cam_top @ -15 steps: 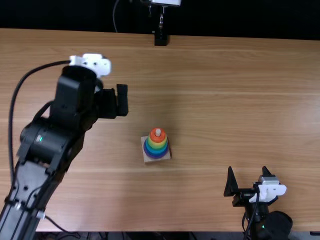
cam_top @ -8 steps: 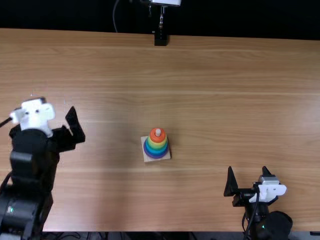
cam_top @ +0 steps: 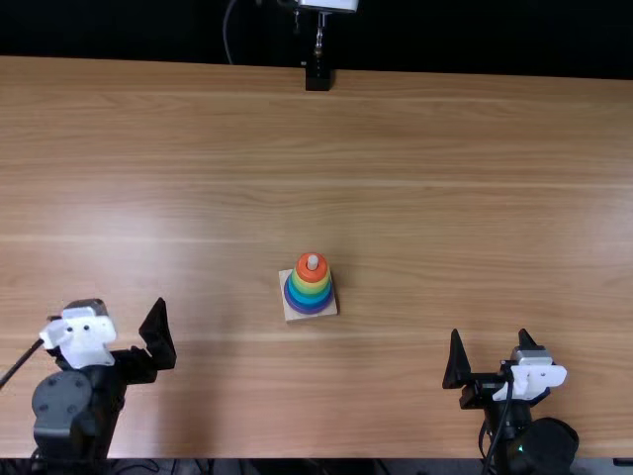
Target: Build the Hanoi tower: stack the rings onto the peg from bottom to top in this color order: purple, dark blue, light blue, dark green, light green, yellow, orange.
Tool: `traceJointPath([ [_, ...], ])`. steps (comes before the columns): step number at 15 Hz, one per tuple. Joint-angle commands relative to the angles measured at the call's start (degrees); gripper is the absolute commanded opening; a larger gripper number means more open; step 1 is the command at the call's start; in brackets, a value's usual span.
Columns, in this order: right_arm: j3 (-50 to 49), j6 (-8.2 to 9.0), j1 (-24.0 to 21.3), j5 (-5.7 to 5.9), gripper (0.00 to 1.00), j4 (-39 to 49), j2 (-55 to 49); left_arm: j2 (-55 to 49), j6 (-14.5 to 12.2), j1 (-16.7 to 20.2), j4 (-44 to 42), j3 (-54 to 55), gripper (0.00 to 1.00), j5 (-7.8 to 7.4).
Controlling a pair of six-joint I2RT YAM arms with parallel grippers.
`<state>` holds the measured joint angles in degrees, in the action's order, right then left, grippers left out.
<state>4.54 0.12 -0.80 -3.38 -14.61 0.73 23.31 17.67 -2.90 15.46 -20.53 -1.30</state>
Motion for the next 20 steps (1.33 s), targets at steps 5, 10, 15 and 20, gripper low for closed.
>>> traceJointPath([
  [5, -3.48, 0.09, -0.43, 0.21, 1.00, -4.22, -0.73, -12.85, -5.12, -1.85, -1.01, 13.77, 1.00, -1.65],
  [10, -3.39, 0.09, -0.43, 0.21, 1.00, -4.22, -0.73, -18.48, -5.33, -2.82, -0.91, 19.30, 1.00, -2.50],
  [15, -3.39, 0.09, -0.43, 0.21, 1.00, -4.22, -0.73, -21.46, -15.56, -2.03, -0.91, 20.53, 1.00, -5.24],
  [20, -3.39, 0.09, -0.43, 0.21, 1.00, -4.22, -0.73, -23.31, -16.93, -2.20, 5.52, 20.53, 1.00, -4.82],
])
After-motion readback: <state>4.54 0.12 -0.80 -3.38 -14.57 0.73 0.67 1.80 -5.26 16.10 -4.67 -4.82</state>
